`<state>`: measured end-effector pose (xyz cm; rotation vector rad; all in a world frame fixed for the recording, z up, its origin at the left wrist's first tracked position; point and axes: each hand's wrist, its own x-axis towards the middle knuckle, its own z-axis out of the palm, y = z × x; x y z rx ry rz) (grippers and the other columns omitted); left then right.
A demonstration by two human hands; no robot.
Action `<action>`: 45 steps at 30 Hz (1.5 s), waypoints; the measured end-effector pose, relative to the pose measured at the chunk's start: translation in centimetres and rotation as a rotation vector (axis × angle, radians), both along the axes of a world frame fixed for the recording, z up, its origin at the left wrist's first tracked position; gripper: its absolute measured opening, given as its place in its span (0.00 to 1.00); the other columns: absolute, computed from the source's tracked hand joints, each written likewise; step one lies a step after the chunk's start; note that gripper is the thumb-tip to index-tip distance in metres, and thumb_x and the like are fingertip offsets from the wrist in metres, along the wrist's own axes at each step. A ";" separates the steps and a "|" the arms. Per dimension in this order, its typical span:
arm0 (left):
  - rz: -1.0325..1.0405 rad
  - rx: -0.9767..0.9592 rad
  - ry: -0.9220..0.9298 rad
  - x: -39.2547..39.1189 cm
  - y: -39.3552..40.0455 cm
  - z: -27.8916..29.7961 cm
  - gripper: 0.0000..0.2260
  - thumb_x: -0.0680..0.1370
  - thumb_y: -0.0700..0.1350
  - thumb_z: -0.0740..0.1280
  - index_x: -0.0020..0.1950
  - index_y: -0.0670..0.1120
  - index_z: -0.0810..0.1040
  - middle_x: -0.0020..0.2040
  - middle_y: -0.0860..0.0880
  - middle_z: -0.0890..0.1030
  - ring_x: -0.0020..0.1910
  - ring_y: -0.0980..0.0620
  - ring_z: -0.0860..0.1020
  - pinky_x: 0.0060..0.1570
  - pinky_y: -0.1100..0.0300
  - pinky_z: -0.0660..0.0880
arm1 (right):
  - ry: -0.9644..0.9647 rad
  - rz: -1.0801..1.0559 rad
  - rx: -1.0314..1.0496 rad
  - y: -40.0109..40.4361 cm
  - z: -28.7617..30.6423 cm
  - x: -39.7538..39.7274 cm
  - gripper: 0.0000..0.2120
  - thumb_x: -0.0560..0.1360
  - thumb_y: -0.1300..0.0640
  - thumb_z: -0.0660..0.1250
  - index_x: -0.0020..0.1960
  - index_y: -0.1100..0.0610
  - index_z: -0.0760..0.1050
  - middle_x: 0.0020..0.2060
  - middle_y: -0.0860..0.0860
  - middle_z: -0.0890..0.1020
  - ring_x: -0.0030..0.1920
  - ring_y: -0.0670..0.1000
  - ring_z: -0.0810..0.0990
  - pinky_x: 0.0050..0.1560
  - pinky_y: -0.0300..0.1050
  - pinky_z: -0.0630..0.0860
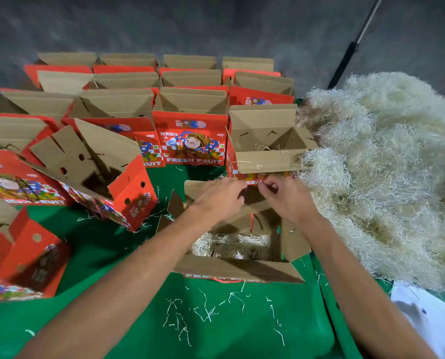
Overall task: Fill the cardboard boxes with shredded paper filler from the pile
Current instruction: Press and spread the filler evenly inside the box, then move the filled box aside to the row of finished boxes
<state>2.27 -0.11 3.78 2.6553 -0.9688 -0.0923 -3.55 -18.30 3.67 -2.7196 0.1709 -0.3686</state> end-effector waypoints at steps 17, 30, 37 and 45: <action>-0.003 -0.053 0.041 -0.7 -3.9 -1.5 0.17 0.80 0.38 0.64 0.67 0.52 0.73 0.63 0.50 0.79 0.64 0.50 0.74 0.69 0.48 0.65 | 0.414 -0.116 1.078 -4.1 -3.4 -4.5 0.40 0.74 0.24 0.39 0.55 0.46 0.82 0.47 0.50 0.87 0.54 0.52 0.83 0.62 0.54 0.69; 0.018 -0.029 0.072 -1.3 0.0 -2.0 0.12 0.82 0.43 0.62 0.62 0.58 0.74 0.59 0.58 0.78 0.60 0.56 0.73 0.68 0.51 0.62 | 0.962 0.196 1.191 -3.3 -7.8 0.5 0.21 0.78 0.61 0.58 0.38 0.47 0.86 0.35 0.46 0.86 0.37 0.45 0.85 0.37 0.38 0.80; 0.009 -0.061 -0.012 -2.1 0.4 -2.5 0.11 0.82 0.44 0.62 0.62 0.57 0.74 0.53 0.61 0.75 0.54 0.61 0.69 0.64 0.56 0.62 | 0.926 0.208 1.147 -4.6 -8.3 1.4 0.15 0.80 0.72 0.55 0.40 0.60 0.74 0.22 0.49 0.81 0.23 0.45 0.80 0.22 0.35 0.74; 0.027 -0.049 -0.021 -2.0 0.4 -2.8 0.11 0.83 0.44 0.60 0.62 0.57 0.74 0.53 0.60 0.76 0.53 0.58 0.70 0.62 0.55 0.63 | 0.398 0.503 1.539 -1.8 -9.1 -1.2 0.28 0.83 0.73 0.48 0.57 0.54 0.84 0.61 0.54 0.81 0.57 0.40 0.81 0.60 0.26 0.69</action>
